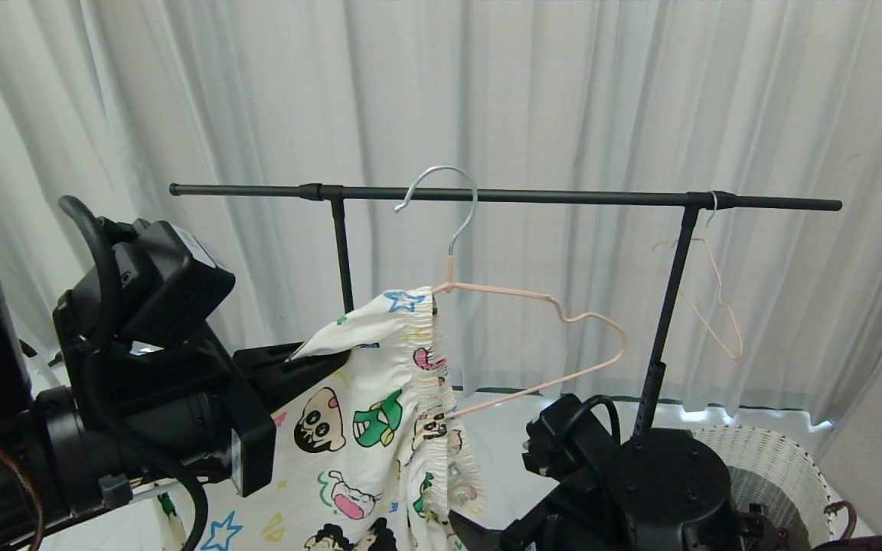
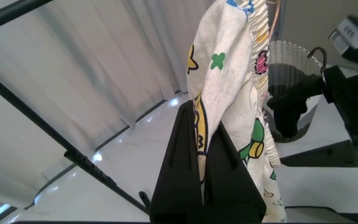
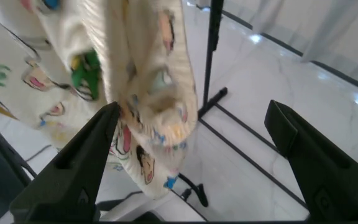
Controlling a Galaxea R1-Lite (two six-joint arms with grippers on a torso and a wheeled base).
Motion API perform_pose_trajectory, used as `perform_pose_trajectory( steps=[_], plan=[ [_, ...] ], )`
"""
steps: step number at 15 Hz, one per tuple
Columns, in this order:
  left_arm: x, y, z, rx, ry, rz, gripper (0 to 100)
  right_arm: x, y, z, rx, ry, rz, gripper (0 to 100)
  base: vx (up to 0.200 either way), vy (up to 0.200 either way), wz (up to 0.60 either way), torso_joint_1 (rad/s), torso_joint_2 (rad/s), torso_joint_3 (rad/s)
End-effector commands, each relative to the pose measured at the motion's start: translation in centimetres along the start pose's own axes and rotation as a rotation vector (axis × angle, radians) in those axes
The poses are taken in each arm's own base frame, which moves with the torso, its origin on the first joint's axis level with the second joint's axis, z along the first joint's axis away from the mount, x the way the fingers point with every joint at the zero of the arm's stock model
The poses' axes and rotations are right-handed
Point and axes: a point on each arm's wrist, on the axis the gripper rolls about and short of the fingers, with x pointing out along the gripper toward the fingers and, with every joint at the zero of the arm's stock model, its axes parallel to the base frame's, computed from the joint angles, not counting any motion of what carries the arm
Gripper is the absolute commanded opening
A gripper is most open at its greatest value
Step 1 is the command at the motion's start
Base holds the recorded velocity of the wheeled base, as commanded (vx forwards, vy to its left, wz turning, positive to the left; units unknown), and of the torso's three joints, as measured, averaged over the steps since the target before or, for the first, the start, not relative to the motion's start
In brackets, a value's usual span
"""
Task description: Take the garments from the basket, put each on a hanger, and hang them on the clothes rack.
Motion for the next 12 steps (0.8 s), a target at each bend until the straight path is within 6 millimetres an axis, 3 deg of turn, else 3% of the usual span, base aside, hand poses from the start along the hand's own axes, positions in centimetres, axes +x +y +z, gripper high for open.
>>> perform_pose_trajectory(
  steps=[1, 6, 10, 12],
  plan=[
    [-0.2, 0.0, 0.1, 0.002, -0.009, 0.003, 0, 0.4, -0.8, -0.7, -0.004, 0.033, -0.039, 100, 0.0, 0.0, 0.0, 0.0, 0.0, 0.0],
    [-0.4, 0.0, 0.1, 0.002, -0.013, 0.007, 0, 0.9, -4.2, 0.1, 0.043, 0.007, -0.194, 100, 0.0, 0.0, 0.0, 0.0, 0.0, 0.0],
    [-0.4, 0.0, 0.1, 0.002, -0.013, 0.007, 0, 0.9, -4.3, 0.2, 0.045, -0.002, -0.197, 100, 0.0, 0.0, 0.0, 0.0, 0.0, 0.0],
    [-0.2, 0.1, 0.3, 0.005, -0.034, 0.013, 0, 0.5, -2.9, 1.1, 0.049, -0.042, -0.124, 100, 0.0, 0.0, 0.0, 0.0, 0.0, 0.0]
  ],
)
